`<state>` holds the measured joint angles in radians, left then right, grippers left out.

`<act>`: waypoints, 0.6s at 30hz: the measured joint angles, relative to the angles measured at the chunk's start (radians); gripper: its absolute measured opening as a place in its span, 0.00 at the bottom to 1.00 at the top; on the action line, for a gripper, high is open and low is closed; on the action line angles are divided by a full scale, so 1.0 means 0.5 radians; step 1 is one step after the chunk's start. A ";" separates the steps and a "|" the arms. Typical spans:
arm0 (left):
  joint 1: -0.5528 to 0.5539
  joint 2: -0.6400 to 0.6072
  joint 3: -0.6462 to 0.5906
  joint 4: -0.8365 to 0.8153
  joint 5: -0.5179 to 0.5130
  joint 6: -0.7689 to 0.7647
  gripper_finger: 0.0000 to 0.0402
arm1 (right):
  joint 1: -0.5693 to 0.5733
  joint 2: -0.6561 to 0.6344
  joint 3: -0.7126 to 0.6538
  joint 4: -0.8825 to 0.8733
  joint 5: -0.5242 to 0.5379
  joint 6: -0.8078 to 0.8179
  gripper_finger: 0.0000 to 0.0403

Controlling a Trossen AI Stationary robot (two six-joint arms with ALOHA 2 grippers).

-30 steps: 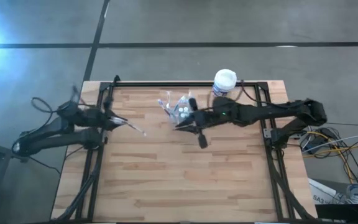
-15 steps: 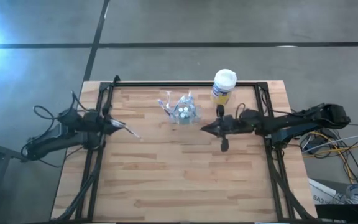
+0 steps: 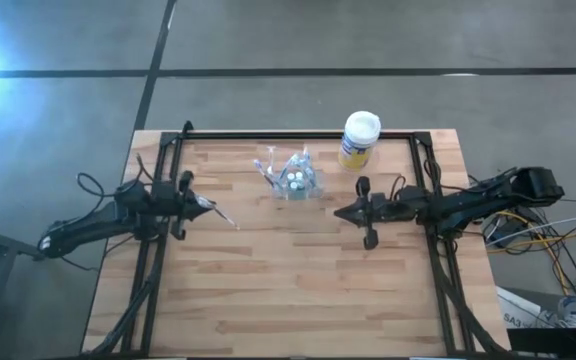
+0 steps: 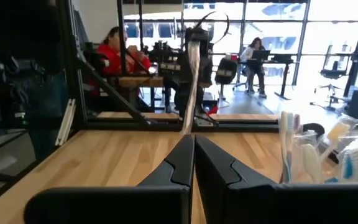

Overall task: Pick & Place toothbrushing station
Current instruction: Put the violet toothbrush into the transparent organizer

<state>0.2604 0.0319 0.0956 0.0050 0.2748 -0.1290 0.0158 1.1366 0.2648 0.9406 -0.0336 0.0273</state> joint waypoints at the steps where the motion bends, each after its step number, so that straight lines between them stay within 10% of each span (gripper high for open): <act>1: 0.000 0.000 -0.019 -0.007 -0.009 0.000 0.04 | 0.000 0.000 -0.013 0.021 0.007 0.000 0.02; 18: 0.000 -0.005 -0.118 0.070 -0.015 0.016 0.04 | -0.001 0.000 -0.058 0.035 0.021 0.014 0.02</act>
<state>0.2604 0.0296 0.0368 0.0401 0.2672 -0.1211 0.0154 1.1366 0.2359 0.9579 -0.0230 0.0341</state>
